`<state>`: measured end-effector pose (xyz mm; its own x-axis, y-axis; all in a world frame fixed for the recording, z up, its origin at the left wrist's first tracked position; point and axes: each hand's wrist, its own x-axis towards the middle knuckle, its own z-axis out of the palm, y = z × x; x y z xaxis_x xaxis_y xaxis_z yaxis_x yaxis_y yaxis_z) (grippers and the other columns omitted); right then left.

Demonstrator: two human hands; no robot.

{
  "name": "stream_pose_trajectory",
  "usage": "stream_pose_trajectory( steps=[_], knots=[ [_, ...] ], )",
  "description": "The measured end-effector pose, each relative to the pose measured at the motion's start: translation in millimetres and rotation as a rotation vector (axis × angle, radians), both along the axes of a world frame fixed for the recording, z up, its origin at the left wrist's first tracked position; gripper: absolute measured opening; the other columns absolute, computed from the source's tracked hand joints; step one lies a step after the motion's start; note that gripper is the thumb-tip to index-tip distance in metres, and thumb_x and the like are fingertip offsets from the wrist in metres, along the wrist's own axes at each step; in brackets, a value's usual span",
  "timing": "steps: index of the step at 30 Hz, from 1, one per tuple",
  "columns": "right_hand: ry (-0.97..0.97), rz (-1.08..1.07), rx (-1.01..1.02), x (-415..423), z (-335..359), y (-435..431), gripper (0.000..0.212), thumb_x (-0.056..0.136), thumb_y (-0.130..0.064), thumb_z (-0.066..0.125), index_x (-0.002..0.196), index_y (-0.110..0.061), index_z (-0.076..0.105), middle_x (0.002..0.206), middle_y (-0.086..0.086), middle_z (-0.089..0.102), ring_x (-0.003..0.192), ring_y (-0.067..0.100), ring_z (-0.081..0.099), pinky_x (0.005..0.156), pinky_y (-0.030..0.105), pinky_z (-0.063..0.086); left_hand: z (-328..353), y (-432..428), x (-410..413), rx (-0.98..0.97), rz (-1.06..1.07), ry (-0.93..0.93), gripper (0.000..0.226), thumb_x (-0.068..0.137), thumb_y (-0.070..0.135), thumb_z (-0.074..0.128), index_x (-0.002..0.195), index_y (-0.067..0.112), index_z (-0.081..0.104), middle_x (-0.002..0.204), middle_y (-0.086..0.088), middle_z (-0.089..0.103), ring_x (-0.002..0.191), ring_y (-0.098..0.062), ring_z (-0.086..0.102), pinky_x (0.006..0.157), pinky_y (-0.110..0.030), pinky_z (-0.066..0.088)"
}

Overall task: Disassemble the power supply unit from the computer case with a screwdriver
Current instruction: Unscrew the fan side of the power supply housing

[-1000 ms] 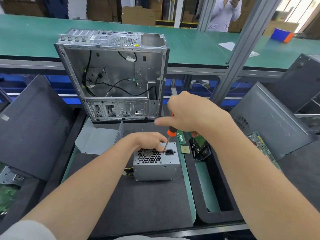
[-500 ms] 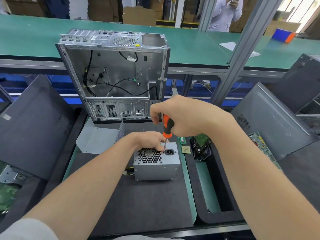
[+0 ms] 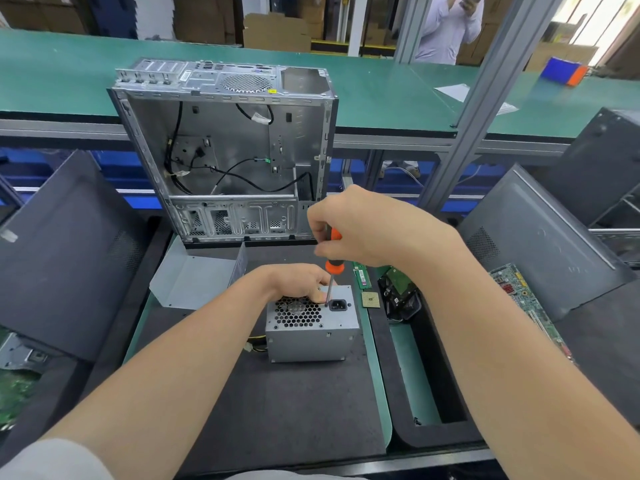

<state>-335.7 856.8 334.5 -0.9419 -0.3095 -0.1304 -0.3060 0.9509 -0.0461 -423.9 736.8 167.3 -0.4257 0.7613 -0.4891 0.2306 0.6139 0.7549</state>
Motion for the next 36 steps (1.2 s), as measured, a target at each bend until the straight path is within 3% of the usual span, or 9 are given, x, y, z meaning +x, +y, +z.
stream_pose_trajectory(
  steps=[9, 12, 14, 16, 18, 21, 26, 31, 36],
  knots=[
    [-0.148, 0.119, -0.059, 5.3, 10.3, 5.4, 0.041, 0.081, 0.005, 0.063, 0.107, -0.027, 0.062, 0.096, -0.007, 0.067, 0.091, 0.016, 0.063, 0.063, 0.029, 0.047, -4.2, -3.1, -3.3, -0.005, -0.011, 0.016, 0.026, 0.099, 0.003, 0.058, 0.124, 0.001, 0.066, 0.112, -0.005, 0.068, 0.103, -0.021, 0.057, 0.099, -0.040, 0.044],
    [-0.125, 0.039, 0.043, 4.7, 9.6, 5.2, 0.034, 0.084, -0.015, 0.072, 0.113, -0.028, 0.060, 0.093, -0.009, 0.056, 0.096, 0.019, 0.060, 0.066, 0.034, 0.051, -5.4, -3.4, -4.8, 0.001, -0.029, 0.027, 0.025, 0.101, 0.005, 0.059, 0.124, -0.002, 0.064, 0.125, -0.020, 0.068, 0.105, -0.023, 0.057, 0.108, -0.051, 0.044],
    [-0.062, -0.045, 0.151, 5.3, 7.5, 5.7, 0.031, 0.085, -0.043, 0.074, 0.104, -0.023, 0.060, 0.084, -0.009, 0.055, 0.086, 0.021, 0.065, 0.059, 0.033, 0.050, -6.6, -2.7, -5.3, -0.009, -0.036, 0.034, 0.026, 0.102, 0.008, 0.059, 0.126, 0.000, 0.063, 0.126, -0.022, 0.065, 0.103, -0.022, 0.055, 0.106, -0.051, 0.043],
    [0.003, -0.146, 0.150, 4.6, 3.1, 5.3, 0.052, 0.086, -0.067, 0.066, 0.080, -0.017, 0.055, 0.069, -0.002, 0.054, 0.059, 0.018, 0.061, 0.055, 0.032, 0.053, -7.5, -2.4, -5.2, -0.016, -0.028, 0.028, 0.019, 0.102, 0.010, 0.059, 0.120, 0.008, 0.066, 0.104, -0.007, 0.068, 0.091, -0.016, 0.054, 0.089, -0.040, 0.046],
    [0.063, -0.220, 0.085, 3.6, -0.7, 1.8, 0.066, 0.091, -0.074, 0.055, 0.064, -0.015, 0.040, 0.060, 0.001, 0.046, 0.048, 0.017, 0.049, 0.055, 0.033, 0.052, -6.6, -2.2, -4.8, -0.006, -0.024, -0.006, 0.012, 0.102, 0.008, 0.058, 0.107, 0.012, 0.068, 0.083, 0.010, 0.063, 0.079, -0.010, 0.053, 0.079, -0.032, 0.041],
    [0.069, -0.207, 0.095, 1.0, -2.9, -2.3, 0.056, 0.097, -0.063, 0.054, 0.071, -0.016, 0.044, 0.070, 0.003, 0.050, 0.059, 0.023, 0.054, 0.056, 0.034, 0.049, -4.2, -2.2, -3.3, -0.017, -0.018, 0.030, 0.008, 0.101, 0.009, 0.059, 0.099, 0.008, 0.066, 0.076, 0.011, 0.056, 0.071, -0.010, 0.047, 0.075, -0.034, 0.036],
    [-0.001, -0.049, 0.032, 1.4, 1.0, 1.2, 0.018, 0.094, -0.036, 0.069, 0.087, -0.023, 0.058, 0.081, -0.005, 0.059, 0.080, 0.024, 0.063, 0.068, 0.037, 0.056, -1.4, -1.2, 0.2, -0.029, -0.033, 0.056, 0.027, 0.102, 0.010, 0.058, 0.123, -0.008, 0.060, 0.102, -0.012, 0.055, 0.091, -0.022, 0.046, 0.082, -0.039, 0.037],
    [-0.022, 0.020, -0.042, 4.4, 5.0, 5.8, 0.017, 0.086, -0.023, 0.078, 0.086, -0.027, 0.061, 0.076, -0.014, 0.061, 0.080, 0.015, 0.063, 0.072, 0.038, 0.057, -0.7, -1.1, 0.0, -0.023, -0.034, 0.067, 0.023, 0.102, 0.007, 0.058, 0.121, -0.005, 0.063, 0.098, -0.011, 0.059, 0.085, -0.021, 0.049, 0.075, -0.037, 0.042],
    [-0.055, 0.087, -0.043, 5.6, 7.5, 5.4, 0.023, 0.080, -0.014, 0.082, 0.089, -0.028, 0.067, 0.089, -0.011, 0.066, 0.086, 0.015, 0.064, 0.073, 0.043, 0.059, 0.4, -3.4, 0.5, -0.008, -0.011, 0.025, 0.025, 0.101, 0.005, 0.058, 0.124, -0.001, 0.063, 0.131, -0.023, 0.064, 0.107, -0.028, 0.058, 0.101, -0.047, 0.048]
  ],
)
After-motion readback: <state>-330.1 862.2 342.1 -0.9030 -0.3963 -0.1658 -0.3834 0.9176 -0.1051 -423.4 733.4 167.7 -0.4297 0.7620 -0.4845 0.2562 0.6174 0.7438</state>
